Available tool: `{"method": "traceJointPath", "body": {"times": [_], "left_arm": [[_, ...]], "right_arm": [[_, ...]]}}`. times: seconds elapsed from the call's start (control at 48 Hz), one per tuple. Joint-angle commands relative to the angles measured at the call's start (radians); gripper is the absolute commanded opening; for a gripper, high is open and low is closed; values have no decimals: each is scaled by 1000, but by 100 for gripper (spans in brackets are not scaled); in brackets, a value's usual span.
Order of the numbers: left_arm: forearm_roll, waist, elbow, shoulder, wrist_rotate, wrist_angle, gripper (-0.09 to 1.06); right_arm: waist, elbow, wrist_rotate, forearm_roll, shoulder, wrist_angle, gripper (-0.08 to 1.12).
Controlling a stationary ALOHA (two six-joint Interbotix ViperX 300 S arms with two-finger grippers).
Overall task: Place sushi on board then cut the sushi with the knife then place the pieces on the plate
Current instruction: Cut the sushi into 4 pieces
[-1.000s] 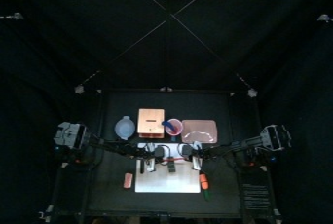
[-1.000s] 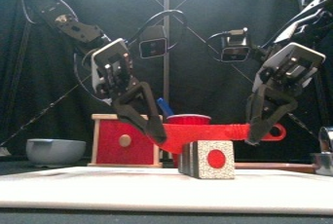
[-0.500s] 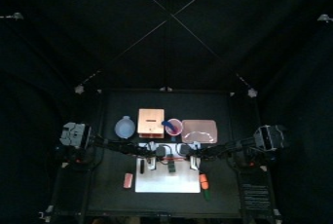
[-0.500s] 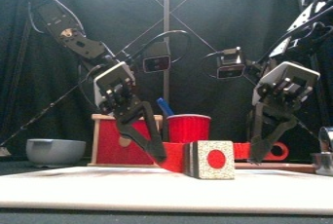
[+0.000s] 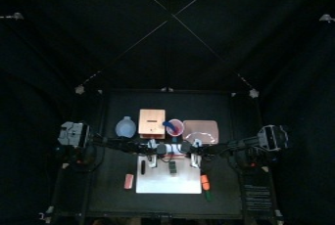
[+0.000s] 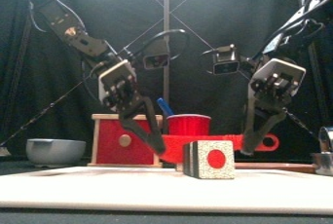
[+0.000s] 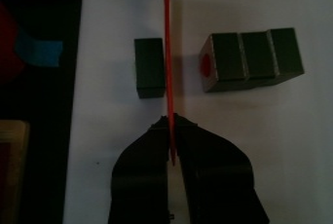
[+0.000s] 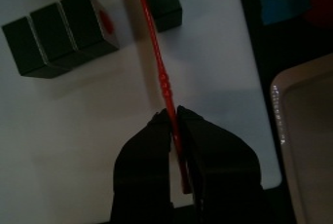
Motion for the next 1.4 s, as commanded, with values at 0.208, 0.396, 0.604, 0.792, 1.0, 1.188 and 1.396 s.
{"method": "traceJointPath", "body": {"times": [0.208, 0.396, 0.604, 0.792, 1.0, 1.188, 1.396], "left_arm": [[-38, -123, -26, -28, -9, 0, 42], [-127, -146, -38, 20, -5, 0, 42], [-146, -147, -37, 43, -5, 0, 42], [-143, -146, -31, 44, -3, 3, 42], [-146, -147, -28, 44, -6, 5, 42], [-150, -147, -26, 44, -8, 5, 42], [-150, -147, -25, 51, -8, 5, 42]], "right_arm": [[71, -12, 15, 26, -94, 15, 32], [98, -5, 15, 61, -71, 15, 32], [100, -2, 15, 69, -51, 14, 32], [100, -5, 15, 67, -28, 9, 32], [101, -8, 15, 78, -11, 9, 32], [106, -6, 15, 81, -11, 8, 32], [109, -5, 15, 87, 3, 3, 32]]}}
